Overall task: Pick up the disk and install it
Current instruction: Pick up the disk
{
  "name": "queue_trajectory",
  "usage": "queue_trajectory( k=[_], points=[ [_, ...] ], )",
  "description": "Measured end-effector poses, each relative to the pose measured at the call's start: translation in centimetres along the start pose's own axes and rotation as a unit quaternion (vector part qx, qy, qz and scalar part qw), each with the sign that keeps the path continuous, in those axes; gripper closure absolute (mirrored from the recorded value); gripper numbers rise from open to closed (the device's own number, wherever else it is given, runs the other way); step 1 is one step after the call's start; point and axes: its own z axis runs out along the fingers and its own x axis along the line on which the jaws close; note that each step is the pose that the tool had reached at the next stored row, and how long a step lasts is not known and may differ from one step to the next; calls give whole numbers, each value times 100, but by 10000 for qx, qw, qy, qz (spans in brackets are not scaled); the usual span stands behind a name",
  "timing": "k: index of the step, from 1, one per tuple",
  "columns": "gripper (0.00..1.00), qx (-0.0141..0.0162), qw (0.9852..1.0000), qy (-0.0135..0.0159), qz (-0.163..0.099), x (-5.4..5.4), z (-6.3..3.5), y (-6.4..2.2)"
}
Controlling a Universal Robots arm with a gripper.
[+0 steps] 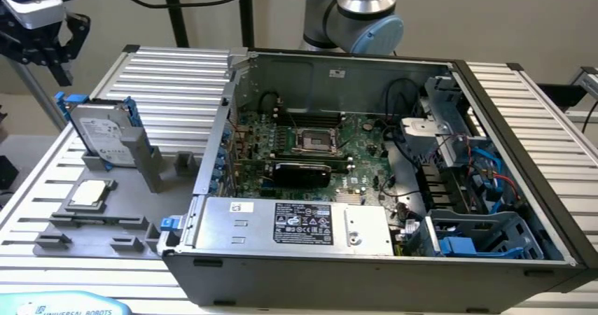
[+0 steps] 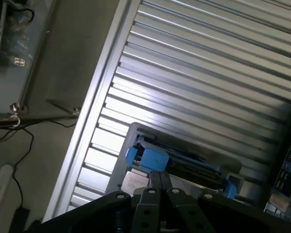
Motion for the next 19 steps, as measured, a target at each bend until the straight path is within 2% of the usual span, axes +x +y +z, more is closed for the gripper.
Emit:
queue_trajectory(
  k=[5,9,14,19],
  points=[
    [89,19,9989,-27,-458,0,1,0],
    [89,31,9966,-41,-818,0,3,0],
    [89,36,9918,-37,-1273,0,12,0],
    [89,36,9850,-24,-1726,0,21,-1]
  ],
)
